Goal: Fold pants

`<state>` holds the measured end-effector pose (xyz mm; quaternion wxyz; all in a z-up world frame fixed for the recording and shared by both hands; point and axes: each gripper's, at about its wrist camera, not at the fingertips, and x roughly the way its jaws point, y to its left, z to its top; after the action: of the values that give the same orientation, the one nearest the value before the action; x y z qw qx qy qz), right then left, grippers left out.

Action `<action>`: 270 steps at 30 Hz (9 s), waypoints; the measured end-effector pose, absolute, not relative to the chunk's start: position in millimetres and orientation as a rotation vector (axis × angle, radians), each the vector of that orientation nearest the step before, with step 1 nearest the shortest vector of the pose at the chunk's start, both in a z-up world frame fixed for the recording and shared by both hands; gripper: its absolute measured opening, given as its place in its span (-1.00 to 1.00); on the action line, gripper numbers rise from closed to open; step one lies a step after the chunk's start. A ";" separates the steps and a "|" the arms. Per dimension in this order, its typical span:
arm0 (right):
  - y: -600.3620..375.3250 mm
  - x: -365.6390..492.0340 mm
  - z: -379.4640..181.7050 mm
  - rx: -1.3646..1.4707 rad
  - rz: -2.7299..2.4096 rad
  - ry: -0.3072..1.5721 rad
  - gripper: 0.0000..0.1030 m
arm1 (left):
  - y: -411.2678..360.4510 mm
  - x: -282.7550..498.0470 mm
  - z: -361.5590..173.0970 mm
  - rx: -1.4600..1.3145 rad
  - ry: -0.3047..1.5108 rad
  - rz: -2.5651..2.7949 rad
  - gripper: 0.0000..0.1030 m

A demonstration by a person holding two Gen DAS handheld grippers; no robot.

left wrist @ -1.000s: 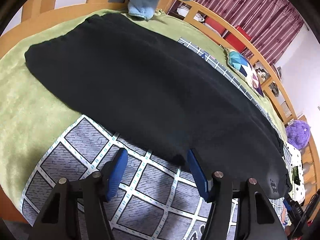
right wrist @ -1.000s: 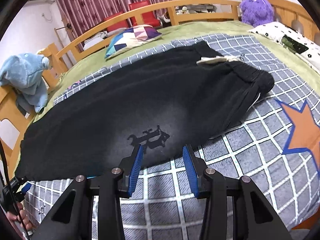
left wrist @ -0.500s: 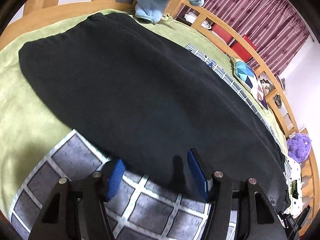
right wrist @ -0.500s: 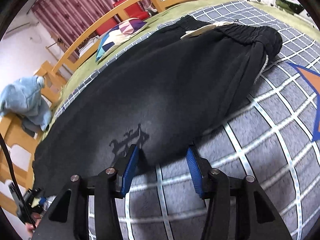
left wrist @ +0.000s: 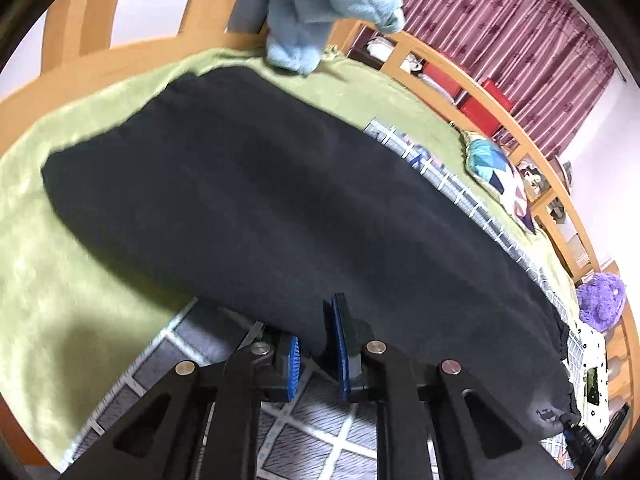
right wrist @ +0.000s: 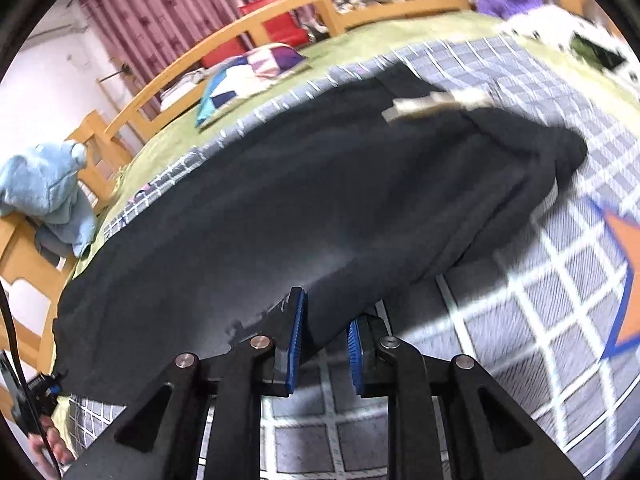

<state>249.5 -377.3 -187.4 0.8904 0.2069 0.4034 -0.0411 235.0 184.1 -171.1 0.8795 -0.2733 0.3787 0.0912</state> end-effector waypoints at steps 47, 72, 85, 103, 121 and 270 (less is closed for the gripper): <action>-359.8 368.3 -177.0 0.193 -0.048 0.916 -0.10 | 138.3 347.2 -128.4 -0.235 0.799 0.181 0.28; -370.1 312.5 -190.1 0.292 -0.109 0.918 -0.05 | 222.4 374.2 -138.9 -0.129 0.736 0.464 -0.71; -364.4 309.7 -196.8 0.321 -0.097 0.935 -0.05 | 225.4 384.3 -97.9 -0.143 0.689 0.520 0.28; -362.7 301.6 -202.7 0.281 -0.163 0.963 -0.05 | 270.4 403.1 -135.1 -0.160 0.700 0.486 -0.71; -365.6 299.3 -194.9 0.306 -0.177 0.947 -0.05 | 255.8 368.8 -140.8 -0.297 0.788 0.342 0.38; -344.0 140.1 -147.2 0.282 -0.191 0.723 -0.06 | 328.7 164.4 -179.7 -0.640 0.709 0.230 -0.97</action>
<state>140.1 -344.0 -147.2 0.9212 0.1374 0.3518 -0.0930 164.4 328.7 -179.7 0.8817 -0.3073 0.3406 0.1106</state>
